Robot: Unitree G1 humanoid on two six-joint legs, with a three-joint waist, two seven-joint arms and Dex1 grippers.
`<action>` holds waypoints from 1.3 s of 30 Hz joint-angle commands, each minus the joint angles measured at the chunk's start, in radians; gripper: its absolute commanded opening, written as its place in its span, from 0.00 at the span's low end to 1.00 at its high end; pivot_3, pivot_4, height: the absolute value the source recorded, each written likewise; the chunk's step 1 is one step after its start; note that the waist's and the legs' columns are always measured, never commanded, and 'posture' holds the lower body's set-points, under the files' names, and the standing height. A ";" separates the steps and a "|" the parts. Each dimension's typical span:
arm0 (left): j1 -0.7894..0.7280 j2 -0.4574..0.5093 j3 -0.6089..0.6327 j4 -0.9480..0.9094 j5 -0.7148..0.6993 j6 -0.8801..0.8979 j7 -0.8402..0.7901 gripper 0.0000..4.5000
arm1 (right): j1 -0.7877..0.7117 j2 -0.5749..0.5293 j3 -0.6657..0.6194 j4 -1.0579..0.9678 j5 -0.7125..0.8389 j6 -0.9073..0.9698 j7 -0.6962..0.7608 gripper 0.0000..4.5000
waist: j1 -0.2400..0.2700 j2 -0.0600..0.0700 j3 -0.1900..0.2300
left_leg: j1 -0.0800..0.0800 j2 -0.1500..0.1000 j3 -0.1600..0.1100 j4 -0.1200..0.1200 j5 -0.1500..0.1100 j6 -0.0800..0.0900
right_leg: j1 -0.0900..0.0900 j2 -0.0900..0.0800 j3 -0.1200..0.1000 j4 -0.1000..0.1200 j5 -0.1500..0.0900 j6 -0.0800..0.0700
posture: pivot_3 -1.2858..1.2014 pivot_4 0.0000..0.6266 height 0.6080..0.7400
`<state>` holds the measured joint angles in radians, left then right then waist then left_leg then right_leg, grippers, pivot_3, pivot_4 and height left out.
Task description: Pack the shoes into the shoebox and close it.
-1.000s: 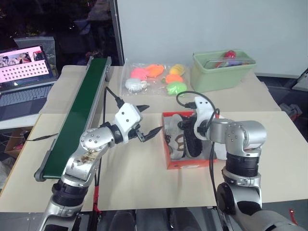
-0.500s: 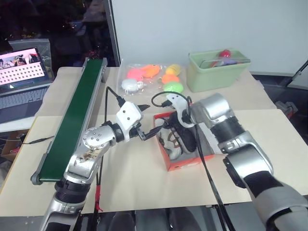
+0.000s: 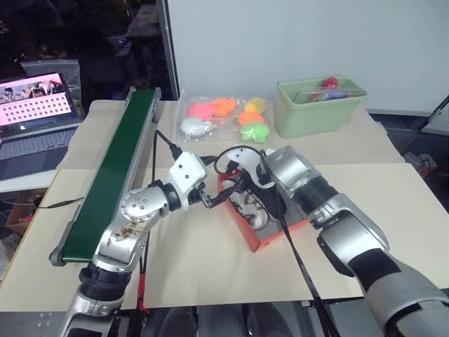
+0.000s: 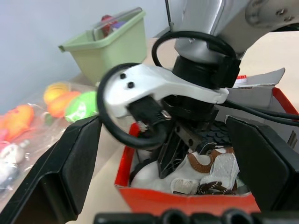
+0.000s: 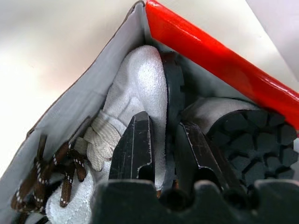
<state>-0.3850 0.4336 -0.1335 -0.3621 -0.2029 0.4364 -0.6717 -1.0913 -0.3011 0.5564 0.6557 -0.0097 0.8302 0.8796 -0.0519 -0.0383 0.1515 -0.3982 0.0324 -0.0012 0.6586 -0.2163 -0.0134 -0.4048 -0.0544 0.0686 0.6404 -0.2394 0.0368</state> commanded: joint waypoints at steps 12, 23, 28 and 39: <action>-0.029 0.002 0.014 -0.015 -0.011 -0.026 -0.006 1.00 | 0.147 0.091 -0.327 -0.198 0.090 0.327 -0.216 0.73 | 0.007 -0.001 0.000 | -0.002 0.000 0.000 0.000 0.000 0.000 | -0.002 0.000 0.000 0.001 0.000 -0.001 | 0.52 0.24 0.92; -0.035 0.004 0.018 0.000 -0.014 -0.032 -0.013 1.00 | 0.129 0.028 -0.504 -0.442 0.156 0.467 -0.332 0.87 | 0.012 0.001 0.002 | -0.020 -0.001 0.000 0.001 0.000 0.000 | -0.021 -0.001 0.001 0.004 0.000 -0.001 | 0.52 0.24 0.92; -0.025 0.011 0.034 0.008 -0.020 -0.041 -0.014 1.00 | 0.135 0.021 -0.626 -0.574 0.185 0.509 -0.410 0.87 | 0.011 0.001 0.002 | -0.023 -0.001 0.000 0.001 0.000 0.000 | -0.023 -0.001 0.000 0.003 0.000 -0.001 | 0.52 0.24 0.92; 0.112 0.039 0.078 -0.035 -0.023 -0.063 -0.004 1.00 | 0.292 0.036 -1.172 -1.032 0.441 0.784 -0.382 0.62 | 0.016 0.002 0.003 | -0.023 -0.001 -0.001 0.001 0.000 0.000 | -0.022 -0.001 0.000 0.003 0.000 -0.001 | 0.52 0.24 0.92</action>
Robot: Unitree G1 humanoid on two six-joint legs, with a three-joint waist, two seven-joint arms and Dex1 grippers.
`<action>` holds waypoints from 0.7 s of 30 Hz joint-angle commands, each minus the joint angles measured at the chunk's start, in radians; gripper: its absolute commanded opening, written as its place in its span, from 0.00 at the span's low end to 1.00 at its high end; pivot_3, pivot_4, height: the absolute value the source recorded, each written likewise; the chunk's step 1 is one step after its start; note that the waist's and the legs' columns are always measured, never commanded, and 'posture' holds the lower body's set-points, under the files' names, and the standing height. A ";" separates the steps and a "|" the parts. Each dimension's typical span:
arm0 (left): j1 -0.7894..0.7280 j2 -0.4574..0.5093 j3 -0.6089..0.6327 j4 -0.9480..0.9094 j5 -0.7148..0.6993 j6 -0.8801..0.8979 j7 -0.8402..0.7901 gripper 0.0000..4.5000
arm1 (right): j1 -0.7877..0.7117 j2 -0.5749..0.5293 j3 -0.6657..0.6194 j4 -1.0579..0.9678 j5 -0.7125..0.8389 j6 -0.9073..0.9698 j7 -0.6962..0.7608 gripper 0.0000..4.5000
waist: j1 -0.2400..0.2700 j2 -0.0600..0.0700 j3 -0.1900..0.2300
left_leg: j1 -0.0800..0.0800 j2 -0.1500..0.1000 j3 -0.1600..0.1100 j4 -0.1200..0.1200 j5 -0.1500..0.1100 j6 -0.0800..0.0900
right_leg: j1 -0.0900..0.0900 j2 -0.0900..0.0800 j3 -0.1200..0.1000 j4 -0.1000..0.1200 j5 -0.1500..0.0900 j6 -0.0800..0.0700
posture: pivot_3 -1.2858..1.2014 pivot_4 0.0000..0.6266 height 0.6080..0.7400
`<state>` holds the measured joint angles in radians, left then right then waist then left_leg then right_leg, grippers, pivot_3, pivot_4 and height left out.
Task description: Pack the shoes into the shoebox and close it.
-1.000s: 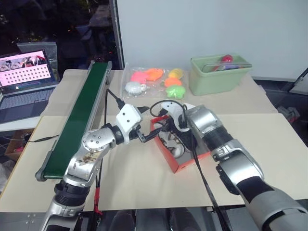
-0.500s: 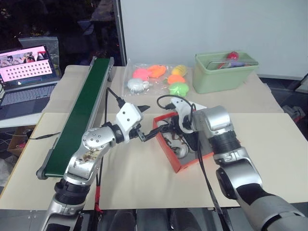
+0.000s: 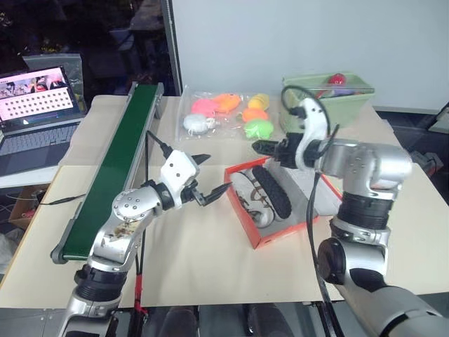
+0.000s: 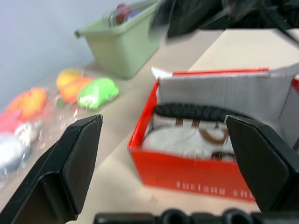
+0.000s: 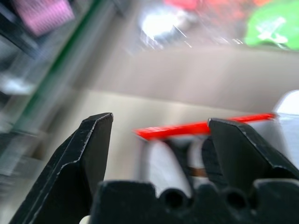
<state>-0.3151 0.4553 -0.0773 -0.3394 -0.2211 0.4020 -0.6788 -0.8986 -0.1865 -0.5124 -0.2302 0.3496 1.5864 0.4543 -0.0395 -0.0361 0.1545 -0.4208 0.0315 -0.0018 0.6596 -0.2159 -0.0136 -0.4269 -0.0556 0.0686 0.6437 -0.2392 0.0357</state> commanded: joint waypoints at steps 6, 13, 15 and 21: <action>0.129 0.009 0.009 -0.125 -0.034 -0.025 0.002 1.00 | 0.479 -0.360 -0.222 -0.303 0.284 -0.036 0.286 0.18 | 0.024 0.004 0.003 | -0.002 -0.004 0.001 0.000 0.000 0.001 | 0.002 -0.005 0.000 -0.006 -0.001 0.003 | 0.52 0.24 0.92; 0.120 0.027 -0.011 -0.116 -0.047 -0.030 -0.037 1.00 | 0.840 -0.594 -0.082 -0.238 0.232 -0.320 0.414 0.01 | -0.005 0.003 0.003 | 0.010 0.000 0.003 0.001 0.000 0.001 | 0.010 0.001 0.003 -0.003 -0.006 0.008 | 0.52 0.24 0.92; 0.115 0.030 -0.010 -0.111 -0.048 -0.032 -0.041 1.00 | 0.916 -0.655 0.003 -0.232 0.185 -0.398 0.414 0.01 | -0.008 0.004 0.003 | 0.012 0.000 0.004 0.001 0.000 0.001 | 0.011 0.001 0.004 -0.003 -0.006 0.008 | 0.52 0.24 0.92; 0.102 0.024 -0.013 -0.106 -0.051 -0.026 -0.040 1.00 | 0.997 -0.696 0.223 -0.138 0.012 -0.577 0.296 0.01 | -0.001 0.003 0.004 | 0.010 0.000 0.004 0.001 0.000 0.001 | 0.010 0.001 0.004 -0.004 -0.007 0.010 | 0.52 0.24 0.92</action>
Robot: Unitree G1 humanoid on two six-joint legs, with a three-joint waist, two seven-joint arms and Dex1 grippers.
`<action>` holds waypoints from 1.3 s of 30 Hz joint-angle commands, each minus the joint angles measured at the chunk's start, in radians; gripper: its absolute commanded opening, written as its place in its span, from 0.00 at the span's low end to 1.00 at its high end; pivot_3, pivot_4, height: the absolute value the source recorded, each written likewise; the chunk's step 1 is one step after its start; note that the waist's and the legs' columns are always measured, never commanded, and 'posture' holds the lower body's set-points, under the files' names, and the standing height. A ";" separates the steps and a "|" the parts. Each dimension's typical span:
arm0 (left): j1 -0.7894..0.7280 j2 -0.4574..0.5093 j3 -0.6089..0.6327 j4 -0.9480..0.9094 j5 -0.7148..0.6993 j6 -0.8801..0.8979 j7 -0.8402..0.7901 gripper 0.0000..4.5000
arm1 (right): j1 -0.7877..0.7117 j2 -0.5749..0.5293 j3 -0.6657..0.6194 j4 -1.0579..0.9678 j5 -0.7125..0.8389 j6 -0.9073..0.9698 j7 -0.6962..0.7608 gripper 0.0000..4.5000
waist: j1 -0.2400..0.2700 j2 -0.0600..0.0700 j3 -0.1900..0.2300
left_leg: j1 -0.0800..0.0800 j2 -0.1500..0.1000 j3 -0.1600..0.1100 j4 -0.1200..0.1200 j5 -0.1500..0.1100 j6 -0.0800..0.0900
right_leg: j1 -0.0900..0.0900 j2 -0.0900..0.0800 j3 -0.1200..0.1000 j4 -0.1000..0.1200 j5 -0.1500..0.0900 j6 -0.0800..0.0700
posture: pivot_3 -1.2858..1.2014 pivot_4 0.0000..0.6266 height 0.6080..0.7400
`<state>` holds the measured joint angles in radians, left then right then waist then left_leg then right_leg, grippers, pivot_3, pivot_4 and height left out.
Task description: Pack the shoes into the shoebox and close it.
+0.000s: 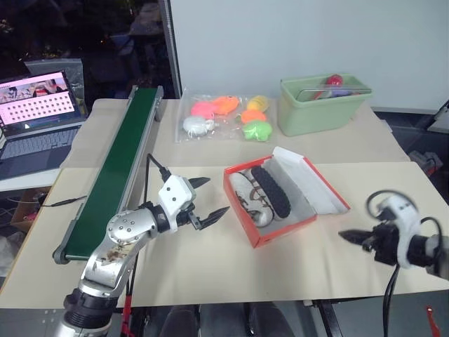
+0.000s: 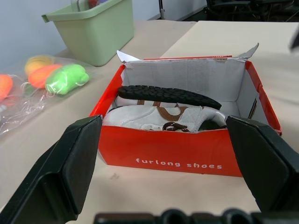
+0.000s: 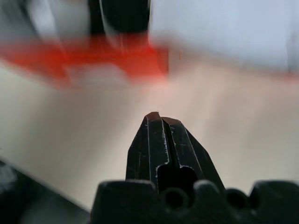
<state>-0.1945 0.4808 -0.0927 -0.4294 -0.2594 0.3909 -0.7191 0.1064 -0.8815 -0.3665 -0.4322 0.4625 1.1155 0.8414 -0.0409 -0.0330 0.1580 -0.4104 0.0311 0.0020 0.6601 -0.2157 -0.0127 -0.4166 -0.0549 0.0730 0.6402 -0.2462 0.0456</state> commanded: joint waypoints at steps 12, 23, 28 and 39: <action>-0.032 -0.013 -0.011 -0.017 -0.011 -0.004 0.010 1.00 | -0.191 0.257 0.147 0.415 -0.238 -0.362 -0.364 0.01 | -0.003 -0.001 0.000 | -0.003 -0.001 0.000 0.000 0.000 0.000 | -0.002 -0.001 0.000 0.000 0.001 0.000 | 0.52 0.24 0.92; -0.052 -0.005 -0.005 -0.004 -0.007 0.002 0.014 1.00 | -0.514 0.505 -0.068 0.663 -0.045 -0.367 -0.499 0.01 | -0.001 0.000 0.000 | -0.003 0.000 0.000 0.000 0.000 0.000 | -0.003 0.000 0.001 0.001 0.006 -0.008 | 0.52 0.24 0.92; -0.054 -0.003 -0.003 -0.013 -0.007 0.007 0.022 1.00 | -0.597 0.544 -0.192 0.759 0.066 -0.387 -0.531 0.01 | 0.002 0.000 0.000 | -0.004 0.000 0.000 0.000 0.000 0.000 | -0.004 0.000 0.000 0.002 0.006 -0.008 | 0.52 0.24 0.92; -0.079 0.008 0.002 0.005 -0.004 0.013 0.029 1.00 | -0.533 0.559 -0.021 0.524 0.017 -0.571 -0.424 0.01 | -0.007 0.001 0.001 | -0.004 0.000 0.000 0.000 0.000 0.000 | -0.005 0.000 0.000 0.002 0.006 -0.008 | 0.52 0.24 0.92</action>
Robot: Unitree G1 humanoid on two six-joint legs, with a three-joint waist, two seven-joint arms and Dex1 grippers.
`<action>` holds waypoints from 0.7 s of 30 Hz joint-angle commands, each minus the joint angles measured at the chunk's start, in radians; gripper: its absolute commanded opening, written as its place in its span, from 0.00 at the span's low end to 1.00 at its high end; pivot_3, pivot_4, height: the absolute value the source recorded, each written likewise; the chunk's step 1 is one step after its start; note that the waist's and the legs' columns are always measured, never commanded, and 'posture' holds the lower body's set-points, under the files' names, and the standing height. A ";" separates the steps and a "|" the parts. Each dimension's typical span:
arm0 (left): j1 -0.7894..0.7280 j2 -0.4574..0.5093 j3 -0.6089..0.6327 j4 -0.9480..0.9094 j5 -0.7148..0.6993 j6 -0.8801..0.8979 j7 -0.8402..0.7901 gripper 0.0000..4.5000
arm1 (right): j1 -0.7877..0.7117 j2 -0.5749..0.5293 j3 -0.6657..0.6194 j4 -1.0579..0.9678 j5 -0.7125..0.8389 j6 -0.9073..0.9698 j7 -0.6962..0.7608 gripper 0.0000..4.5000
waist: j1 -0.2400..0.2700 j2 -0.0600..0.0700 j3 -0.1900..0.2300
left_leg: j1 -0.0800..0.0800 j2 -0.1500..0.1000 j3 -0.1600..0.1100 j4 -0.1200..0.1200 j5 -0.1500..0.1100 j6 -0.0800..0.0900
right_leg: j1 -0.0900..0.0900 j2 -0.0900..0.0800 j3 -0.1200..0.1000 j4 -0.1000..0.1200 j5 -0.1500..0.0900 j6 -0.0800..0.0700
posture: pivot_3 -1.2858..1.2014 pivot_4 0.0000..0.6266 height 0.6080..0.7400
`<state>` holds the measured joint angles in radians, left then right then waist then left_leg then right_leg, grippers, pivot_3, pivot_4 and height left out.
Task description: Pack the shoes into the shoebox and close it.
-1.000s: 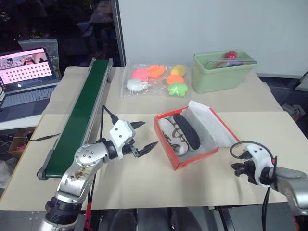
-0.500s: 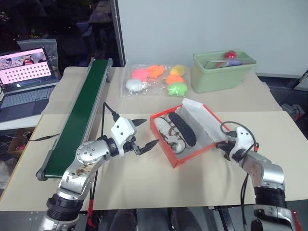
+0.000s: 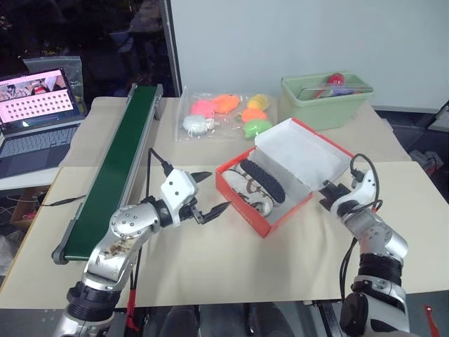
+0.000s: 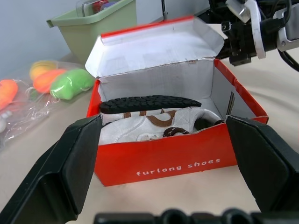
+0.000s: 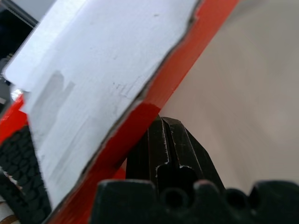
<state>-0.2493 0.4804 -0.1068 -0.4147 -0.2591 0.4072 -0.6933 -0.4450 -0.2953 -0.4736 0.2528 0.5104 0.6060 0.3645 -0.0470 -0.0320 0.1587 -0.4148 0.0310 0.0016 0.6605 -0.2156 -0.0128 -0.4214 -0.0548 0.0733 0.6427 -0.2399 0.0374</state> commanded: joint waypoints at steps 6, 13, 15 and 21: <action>-0.028 0.011 0.012 -0.007 -0.005 0.000 0.002 1.00 | 0.112 -0.216 0.376 -0.434 -0.286 -0.186 0.147 0.01 | 0.003 0.002 0.001 | 0.000 0.000 0.000 0.000 0.000 0.000 | 0.000 0.000 0.000 0.001 0.000 0.000 | 0.52 0.24 0.92; -0.026 0.013 0.010 -0.014 -0.011 0.006 0.000 1.00 | 0.118 -0.391 0.544 -0.544 -0.438 -0.293 0.273 0.01 | 0.005 0.001 0.001 | 0.000 -0.001 0.000 0.000 0.000 0.000 | 0.000 0.000 -0.001 0.000 0.000 0.001 | 0.52 0.24 0.92; -0.026 0.014 0.011 -0.013 -0.011 0.006 -0.001 1.00 | 0.105 -0.412 0.572 -0.572 -0.429 -0.284 0.326 0.01 | 0.006 0.001 0.001 | 0.000 -0.001 0.000 0.000 0.000 0.000 | 0.000 -0.001 -0.001 0.000 0.000 0.000 | 0.52 0.24 0.92; -0.030 0.017 0.020 -0.010 -0.010 0.004 0.001 1.00 | -0.077 -0.374 0.539 -0.616 -0.267 -0.040 0.394 0.01 | 0.002 0.001 0.002 | 0.000 -0.001 -0.001 0.000 0.000 0.000 | 0.000 0.000 0.000 0.000 0.000 0.000 | 0.52 0.24 0.92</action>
<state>-0.2686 0.4927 -0.1021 -0.4014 -0.2601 0.4189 -0.6943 -0.4336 -0.7125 0.1350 -0.3175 0.1421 0.4332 0.7682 -0.0454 -0.0313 0.1602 -0.4143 0.0307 0.0012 0.6612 -0.2155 -0.0129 -0.4213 -0.0552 0.0729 0.6429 -0.2397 0.0373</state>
